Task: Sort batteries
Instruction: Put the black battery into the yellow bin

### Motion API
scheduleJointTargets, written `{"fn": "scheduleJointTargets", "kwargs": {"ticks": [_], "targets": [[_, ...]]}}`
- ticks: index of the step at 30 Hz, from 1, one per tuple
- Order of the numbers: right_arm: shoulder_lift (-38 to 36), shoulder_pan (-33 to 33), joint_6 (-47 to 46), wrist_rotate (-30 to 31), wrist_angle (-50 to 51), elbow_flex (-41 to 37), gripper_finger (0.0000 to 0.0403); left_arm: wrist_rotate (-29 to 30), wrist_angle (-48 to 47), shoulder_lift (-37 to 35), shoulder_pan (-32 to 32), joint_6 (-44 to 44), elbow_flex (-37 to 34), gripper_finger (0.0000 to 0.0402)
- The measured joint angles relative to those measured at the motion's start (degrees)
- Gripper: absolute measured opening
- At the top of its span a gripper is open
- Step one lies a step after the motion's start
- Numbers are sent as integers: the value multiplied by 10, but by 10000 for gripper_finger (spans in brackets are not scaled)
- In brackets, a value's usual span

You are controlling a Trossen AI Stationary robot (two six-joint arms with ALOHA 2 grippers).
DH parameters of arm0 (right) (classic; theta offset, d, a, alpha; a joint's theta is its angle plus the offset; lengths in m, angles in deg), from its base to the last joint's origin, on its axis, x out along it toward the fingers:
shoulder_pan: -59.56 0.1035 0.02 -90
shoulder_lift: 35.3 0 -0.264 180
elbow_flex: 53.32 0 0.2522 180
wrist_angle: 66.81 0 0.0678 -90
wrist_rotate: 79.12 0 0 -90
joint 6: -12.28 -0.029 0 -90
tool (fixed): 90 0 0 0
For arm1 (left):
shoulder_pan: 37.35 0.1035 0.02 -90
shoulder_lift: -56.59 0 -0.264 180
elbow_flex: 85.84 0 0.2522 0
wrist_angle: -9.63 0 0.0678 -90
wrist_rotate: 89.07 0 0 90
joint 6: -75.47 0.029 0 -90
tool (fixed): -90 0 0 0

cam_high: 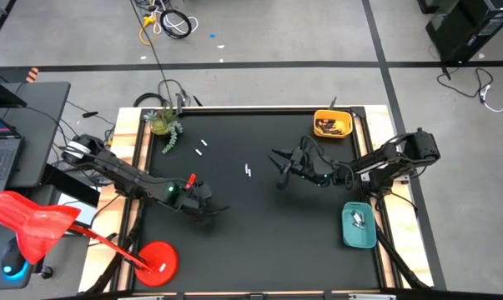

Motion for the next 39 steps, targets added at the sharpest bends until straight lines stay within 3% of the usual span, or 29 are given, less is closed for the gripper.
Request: {"fn": "scheduleJointTargets", "kwargs": {"ticks": [20, 28, 34, 39], "targets": [[0, 6, -11, -10, 19, 0, 119, -43, 44, 57, 10, 3, -4, 183], [0, 6, -15, -10, 23, 0, 117, -50, 69, 88, 9, 64, -1, 176], [0, 6, -20, -9, 27, 0, 117, -53, 75, 105, 8, 118, 0, 127], [0, 20, -21, -9, 35, 0, 116, -37, 77, 106, 8, 172, -1, 36]]}}
